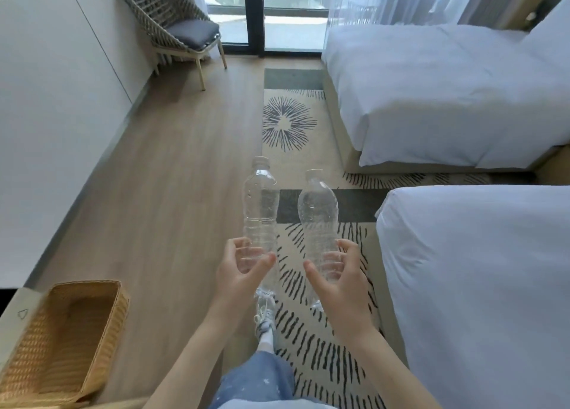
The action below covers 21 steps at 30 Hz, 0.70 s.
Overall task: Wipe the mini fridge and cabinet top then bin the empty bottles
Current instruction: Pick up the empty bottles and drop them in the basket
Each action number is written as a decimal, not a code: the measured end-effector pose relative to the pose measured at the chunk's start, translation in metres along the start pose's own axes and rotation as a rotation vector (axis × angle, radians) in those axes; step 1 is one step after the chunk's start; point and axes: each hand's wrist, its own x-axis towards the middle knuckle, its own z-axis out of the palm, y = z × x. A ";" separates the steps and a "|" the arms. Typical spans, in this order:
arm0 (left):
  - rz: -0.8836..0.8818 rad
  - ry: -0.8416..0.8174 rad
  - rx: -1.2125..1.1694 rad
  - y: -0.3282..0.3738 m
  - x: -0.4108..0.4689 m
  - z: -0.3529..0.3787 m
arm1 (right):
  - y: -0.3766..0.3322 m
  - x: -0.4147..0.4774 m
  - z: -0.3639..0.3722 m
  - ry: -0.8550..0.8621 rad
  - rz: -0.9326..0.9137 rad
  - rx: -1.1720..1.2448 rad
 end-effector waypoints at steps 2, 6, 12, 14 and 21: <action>0.010 0.005 0.004 0.004 0.053 0.000 | -0.001 0.050 0.022 -0.005 -0.020 0.000; 0.021 0.015 -0.006 0.029 0.163 -0.010 | -0.020 0.158 0.061 -0.010 -0.049 0.016; 0.060 0.052 0.003 0.087 0.309 -0.028 | -0.061 0.306 0.111 -0.029 -0.100 0.031; 0.059 0.093 -0.002 0.096 0.347 -0.032 | -0.068 0.349 0.129 -0.053 -0.116 0.042; -0.029 0.332 -0.096 0.096 0.464 -0.046 | -0.078 0.502 0.217 -0.272 -0.174 0.038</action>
